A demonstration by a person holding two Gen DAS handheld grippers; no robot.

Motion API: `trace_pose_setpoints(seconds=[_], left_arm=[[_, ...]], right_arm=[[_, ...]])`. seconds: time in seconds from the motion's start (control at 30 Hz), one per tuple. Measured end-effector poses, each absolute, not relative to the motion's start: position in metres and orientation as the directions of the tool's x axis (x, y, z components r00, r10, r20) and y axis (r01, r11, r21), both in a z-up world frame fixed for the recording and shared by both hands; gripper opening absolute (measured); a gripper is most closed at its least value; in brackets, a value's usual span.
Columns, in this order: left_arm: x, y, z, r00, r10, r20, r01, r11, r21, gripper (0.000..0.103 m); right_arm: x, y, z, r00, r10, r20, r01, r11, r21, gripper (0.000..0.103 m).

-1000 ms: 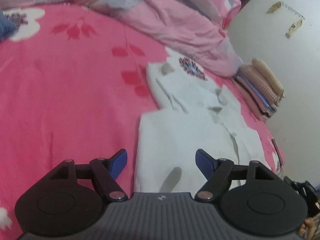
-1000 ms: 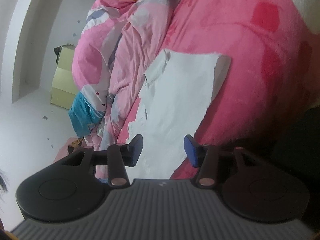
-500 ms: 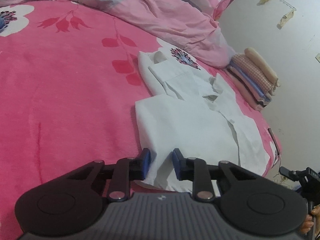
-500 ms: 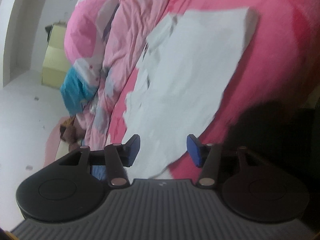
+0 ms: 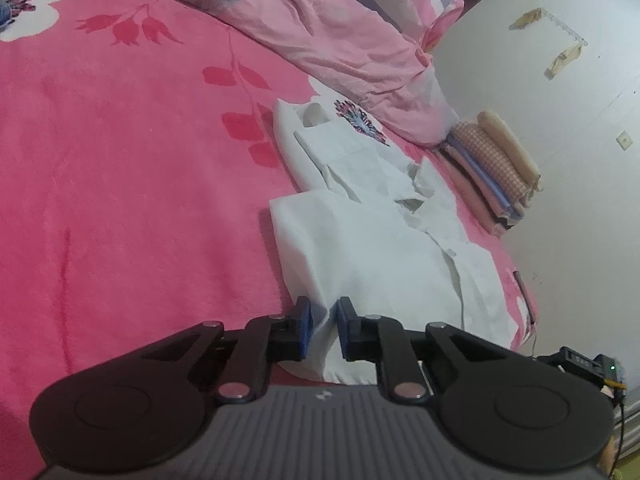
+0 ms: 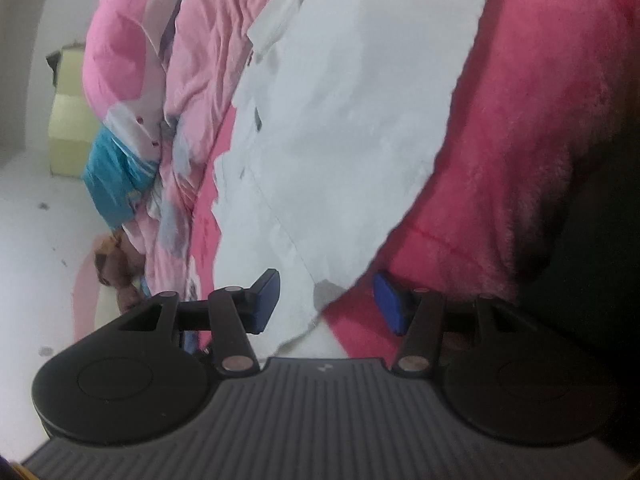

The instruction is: Fold clothes

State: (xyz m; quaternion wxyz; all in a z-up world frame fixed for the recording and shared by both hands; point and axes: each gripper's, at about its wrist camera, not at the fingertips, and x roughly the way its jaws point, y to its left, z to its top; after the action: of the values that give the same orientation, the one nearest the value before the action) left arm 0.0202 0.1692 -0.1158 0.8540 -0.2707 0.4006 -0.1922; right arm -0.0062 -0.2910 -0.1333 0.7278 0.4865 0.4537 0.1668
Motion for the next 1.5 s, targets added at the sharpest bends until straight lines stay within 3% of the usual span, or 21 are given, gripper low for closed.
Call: trace_pose_setpoints(seconds=[0.13,0.27,0.33,0.53,0.97,1.5], left_arm=[[0.019,0.170,-0.113,0.623,-0.561,-0.545,0.133,0.763,-0.633,0.010],[0.017,0.171,-0.109,0.639,-0.582,-0.503,0.148,0.734,-0.662,0.007],[0.017,0.171,-0.108,0.644,-0.593,-0.484,0.151,0.718,-0.679,0.007],[0.024,0.177,-0.108,0.652,-0.634,-0.416,0.143,0.641,-0.754,0.006],[0.084,0.181,-0.098,0.690,-0.664,-0.288,0.136,0.509,-0.850,0.004],[0.159,0.199,-0.112,0.756,-0.562,-0.337,0.000,0.514,-0.858,0.004]], right_arm=[[-0.006,-0.291,-0.138,0.557,0.680,-0.477,0.199,0.448,0.872,0.044],[-0.008,-0.294,-0.145,0.578,0.684,-0.444,0.200,0.409,0.890,0.014],[-0.009,-0.295,-0.144,0.593,0.692,-0.411,0.180,0.384,0.906,0.007],[-0.004,-0.295,-0.126,0.636,0.690,-0.345,0.083,0.384,0.920,0.003],[0.068,-0.292,-0.083,0.628,0.696,-0.348,-0.064,0.492,0.868,0.001],[0.223,-0.258,-0.056,0.539,0.734,-0.413,-0.202,0.588,0.783,0.000]])
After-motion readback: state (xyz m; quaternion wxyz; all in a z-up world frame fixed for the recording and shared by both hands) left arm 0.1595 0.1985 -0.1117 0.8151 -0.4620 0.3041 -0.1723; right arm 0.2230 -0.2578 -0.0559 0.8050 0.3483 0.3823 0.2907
